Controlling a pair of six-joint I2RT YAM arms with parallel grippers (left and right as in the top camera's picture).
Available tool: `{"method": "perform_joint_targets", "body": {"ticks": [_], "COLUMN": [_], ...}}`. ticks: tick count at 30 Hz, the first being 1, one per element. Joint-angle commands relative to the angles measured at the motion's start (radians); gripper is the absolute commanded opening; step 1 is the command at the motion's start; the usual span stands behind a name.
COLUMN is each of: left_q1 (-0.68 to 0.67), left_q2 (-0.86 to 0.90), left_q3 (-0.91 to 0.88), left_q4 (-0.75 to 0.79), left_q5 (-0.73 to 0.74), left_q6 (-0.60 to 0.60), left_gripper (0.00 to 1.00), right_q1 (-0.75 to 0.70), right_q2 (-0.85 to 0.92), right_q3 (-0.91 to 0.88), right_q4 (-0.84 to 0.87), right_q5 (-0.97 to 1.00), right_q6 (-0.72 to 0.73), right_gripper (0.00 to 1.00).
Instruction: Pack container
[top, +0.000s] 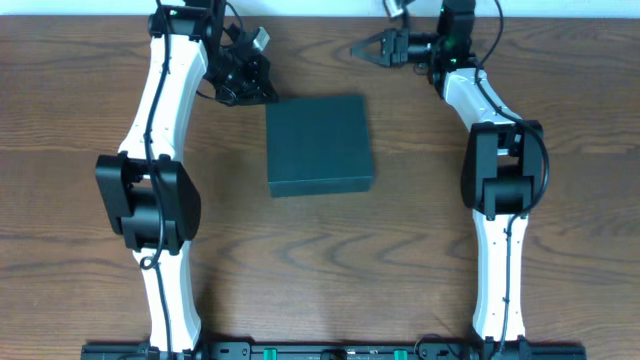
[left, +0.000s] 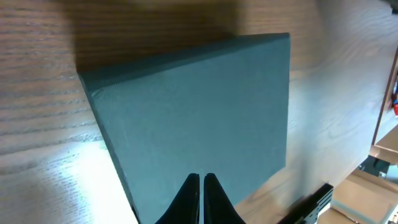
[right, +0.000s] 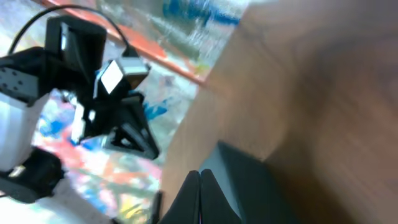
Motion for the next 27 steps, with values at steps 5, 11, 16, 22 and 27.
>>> {"method": "perform_joint_targets", "body": {"ticks": [5,11,16,22,27], "left_q1": [-0.006,-0.031,-0.064,-0.154,-0.282], "left_q2": [-0.169,-0.303,-0.409,-0.534,-0.593], "left_q3": [0.022,0.022,0.022,0.021,0.019], "left_q4": [-0.018,-0.070,-0.114,-0.191,-0.219], "left_q5": [-0.027,-0.103,-0.137,-0.266,-0.343], "left_q6": [-0.019,-0.019,-0.005,0.019,0.027], "left_gripper": [0.06,0.06,0.06,0.06,0.06], "right_q1": [-0.037,-0.043,-0.043,-0.039,-0.019], "right_q2": [0.023,0.018,0.006,-0.043,-0.142], "right_q3": [0.002,0.002,0.003,0.004,0.004], "right_q4": [0.100,0.099,0.099,0.042,-0.151], "right_q5": [0.351,0.624,0.790,0.921,0.925], "right_q6": [0.061,-0.027,-0.120,-0.190,-0.303], "right_gripper": [0.02,0.02,0.02,0.02,0.02]}}
